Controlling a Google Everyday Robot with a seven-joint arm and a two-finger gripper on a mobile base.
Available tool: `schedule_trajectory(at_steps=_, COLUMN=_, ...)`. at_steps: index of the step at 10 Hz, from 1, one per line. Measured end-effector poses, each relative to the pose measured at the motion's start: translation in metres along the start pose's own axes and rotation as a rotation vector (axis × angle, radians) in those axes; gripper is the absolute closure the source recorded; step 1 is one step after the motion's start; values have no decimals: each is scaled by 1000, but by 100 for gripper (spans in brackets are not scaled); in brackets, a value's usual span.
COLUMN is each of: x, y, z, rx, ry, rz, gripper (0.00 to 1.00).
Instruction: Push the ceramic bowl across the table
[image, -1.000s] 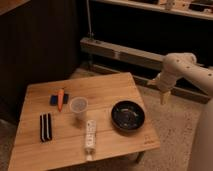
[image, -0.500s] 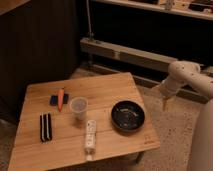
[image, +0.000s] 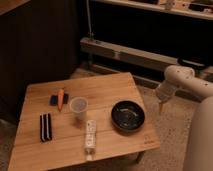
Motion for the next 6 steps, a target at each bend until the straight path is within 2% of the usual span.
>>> schedule_trajectory(at_steps=1, x=-4, y=0, z=7, rx=-2, ry=-10, rz=-2, gripper=20)
schedule_trajectory(at_steps=4, x=-41, y=-8, z=40, rx=-10, ry=-55, rz=-36, gripper=20)
schedule_trajectory(at_steps=6, x=-59, y=-11, z=51, rx=-15, ry=-76, rz=-55, gripper=20)
